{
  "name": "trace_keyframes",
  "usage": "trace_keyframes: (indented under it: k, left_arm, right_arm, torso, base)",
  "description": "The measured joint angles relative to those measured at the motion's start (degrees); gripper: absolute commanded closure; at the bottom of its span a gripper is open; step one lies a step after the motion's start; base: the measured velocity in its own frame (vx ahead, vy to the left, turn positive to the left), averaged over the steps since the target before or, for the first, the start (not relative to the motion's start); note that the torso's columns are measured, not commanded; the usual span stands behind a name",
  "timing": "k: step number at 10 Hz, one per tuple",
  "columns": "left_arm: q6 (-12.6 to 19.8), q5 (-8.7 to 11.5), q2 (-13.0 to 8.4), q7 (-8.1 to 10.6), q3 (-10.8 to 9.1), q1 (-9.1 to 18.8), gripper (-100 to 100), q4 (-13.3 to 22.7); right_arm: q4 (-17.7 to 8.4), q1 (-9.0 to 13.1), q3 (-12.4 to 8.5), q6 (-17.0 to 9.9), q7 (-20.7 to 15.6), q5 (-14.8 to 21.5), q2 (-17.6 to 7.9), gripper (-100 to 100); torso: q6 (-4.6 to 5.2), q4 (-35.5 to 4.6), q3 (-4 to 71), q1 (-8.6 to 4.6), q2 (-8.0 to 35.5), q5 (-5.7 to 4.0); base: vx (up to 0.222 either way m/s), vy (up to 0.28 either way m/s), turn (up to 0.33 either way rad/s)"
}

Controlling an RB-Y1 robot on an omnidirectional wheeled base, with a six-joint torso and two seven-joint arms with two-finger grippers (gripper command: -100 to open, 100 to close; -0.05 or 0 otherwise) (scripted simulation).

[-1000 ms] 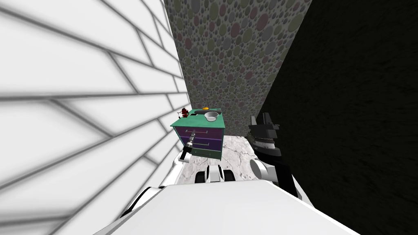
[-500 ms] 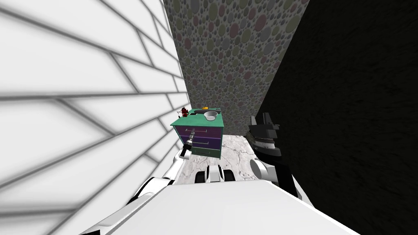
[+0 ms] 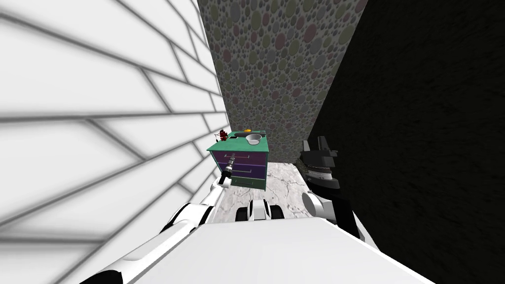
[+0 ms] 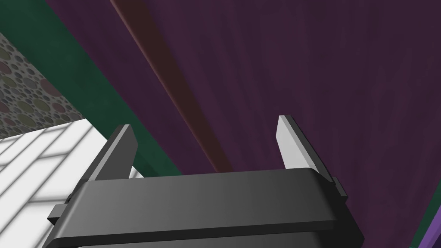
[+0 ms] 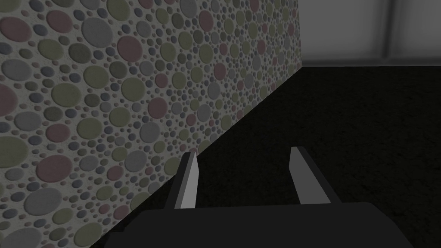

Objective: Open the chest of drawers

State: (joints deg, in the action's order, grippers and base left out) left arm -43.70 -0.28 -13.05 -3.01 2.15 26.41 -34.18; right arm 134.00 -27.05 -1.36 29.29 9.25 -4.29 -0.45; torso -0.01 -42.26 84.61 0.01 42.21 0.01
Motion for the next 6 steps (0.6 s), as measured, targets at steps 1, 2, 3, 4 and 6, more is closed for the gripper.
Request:
trace_keyframes:
  k: [1,2,3,4,6]
  left_arm:
    - [-0.09,0.00,0.00,0.00,-0.01,0.07,100,0.24]
    - [0.10,-0.24,0.46,-0.35,0.30,-1.24,100,-0.81]
    - [0.96,-0.43,0.61,-0.43,0.64,-3.72,100,-4.30]
    - [1.54,-0.72,0.84,-0.59,1.03,-5.45,100,-6.51]
    - [1.16,-1.14,1.40,-1.10,1.55,-7.75,100,-8.78]
  right_arm:
    - [0.00,0.00,0.00,0.00,0.00,0.00,0.00,0]
    - [0.00,-0.01,0.00,0.00,0.00,0.00,0.00,0]
    - [0.00,-0.01,0.00,0.00,0.00,0.00,0.00,0]
    - [0.00,-0.02,-0.01,0.00,0.00,0.00,0.00,0]
    - [0.00,-0.01,-0.01,0.00,0.00,0.00,0.00,0]
  torso:
    - [0.00,0.01,0.03,0.02,-0.03,0.00]
    - [0.00,0.04,0.10,0.04,-0.16,0.01]
    - [-0.03,0.17,0.16,0.13,-0.26,0.04]
    - [0.01,0.27,0.24,0.12,-0.40,0.07]
    - [0.11,0.41,0.34,0.21,-0.61,0.16]
  base:
    - [0.058,0.009,0.019]
    - [0.075,0.020,0.007]
    - [0.100,0.017,0.028]
    - [0.073,0.017,0.016]
    - [0.075,0.031,0.017]
